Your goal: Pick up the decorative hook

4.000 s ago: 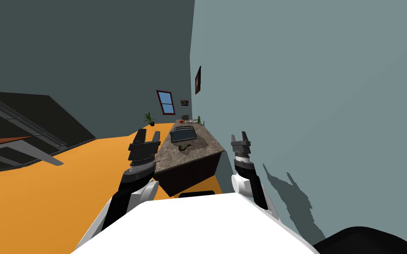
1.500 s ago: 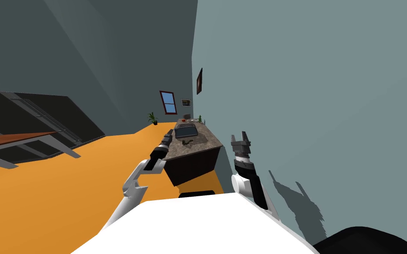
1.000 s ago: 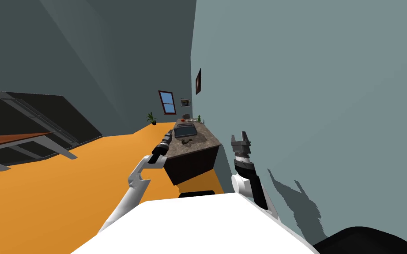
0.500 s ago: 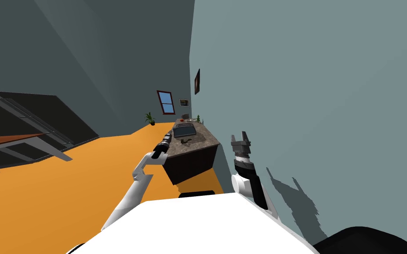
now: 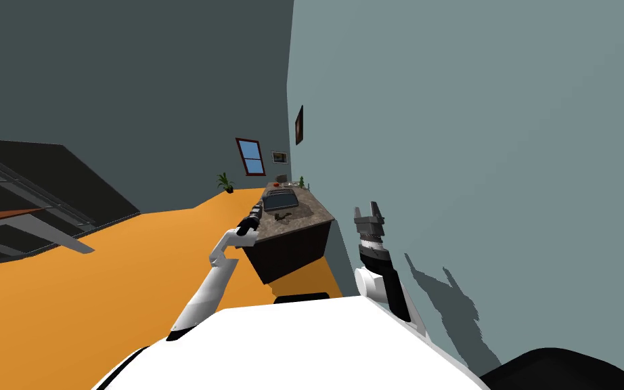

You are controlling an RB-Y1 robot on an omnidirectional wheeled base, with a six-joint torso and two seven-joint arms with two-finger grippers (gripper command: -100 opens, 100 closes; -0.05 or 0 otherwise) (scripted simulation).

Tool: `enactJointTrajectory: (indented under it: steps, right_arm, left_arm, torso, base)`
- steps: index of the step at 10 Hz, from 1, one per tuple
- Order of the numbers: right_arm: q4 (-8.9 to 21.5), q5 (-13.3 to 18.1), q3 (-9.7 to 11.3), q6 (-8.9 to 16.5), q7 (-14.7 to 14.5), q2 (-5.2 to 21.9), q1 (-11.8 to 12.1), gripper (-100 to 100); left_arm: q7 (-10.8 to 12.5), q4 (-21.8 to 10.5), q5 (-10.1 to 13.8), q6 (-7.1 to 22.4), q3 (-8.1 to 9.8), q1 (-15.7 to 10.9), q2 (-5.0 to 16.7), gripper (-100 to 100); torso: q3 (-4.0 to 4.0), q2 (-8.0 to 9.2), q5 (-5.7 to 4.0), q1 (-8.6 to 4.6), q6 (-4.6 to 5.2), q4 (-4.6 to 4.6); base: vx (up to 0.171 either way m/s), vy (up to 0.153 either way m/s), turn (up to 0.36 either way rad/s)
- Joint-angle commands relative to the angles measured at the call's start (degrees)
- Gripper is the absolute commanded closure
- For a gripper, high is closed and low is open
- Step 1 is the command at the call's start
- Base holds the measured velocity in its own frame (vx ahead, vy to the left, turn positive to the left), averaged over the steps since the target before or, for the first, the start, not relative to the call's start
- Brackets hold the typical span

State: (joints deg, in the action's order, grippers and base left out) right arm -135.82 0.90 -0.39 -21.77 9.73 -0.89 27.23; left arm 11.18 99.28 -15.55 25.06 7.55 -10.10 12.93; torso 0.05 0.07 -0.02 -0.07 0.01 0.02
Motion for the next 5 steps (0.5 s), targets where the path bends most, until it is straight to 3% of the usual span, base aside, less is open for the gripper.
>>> enactJointTrajectory:
  steps: [1,2,5]
  right_arm:
    - [0.0,0.0,0.0,0.0,0.0,0.0,0.0,0]
    - [0.0,0.0,0.0,0.0,0.0,0.0,0.0,0]
    - [0.0,0.0,0.0,0.0,0.0,0.0,0.0,0]
  left_arm:
    - [0.5,-0.8,0.2,2.2,0.38,-0.7,0.2,-100]
    - [1.3,-2.8,0.4,4.3,1.18,-2.5,0.3,-100]
    - [2.1,-4.8,0.7,7.8,1.99,-4.2,0.4,-100]
  torso:
    - [0.00,0.00,0.00,0.00,0.00,0.00]
    - [0.00,-0.01,0.00,0.01,-0.03,0.00]
    - [-0.02,-0.03,0.00,-0.01,0.00,-0.01]
  base:
    - [-0.021,-0.015,-0.047]
    - [-0.017,-0.021,-0.090]
    - [-0.014,-0.017,-0.065]
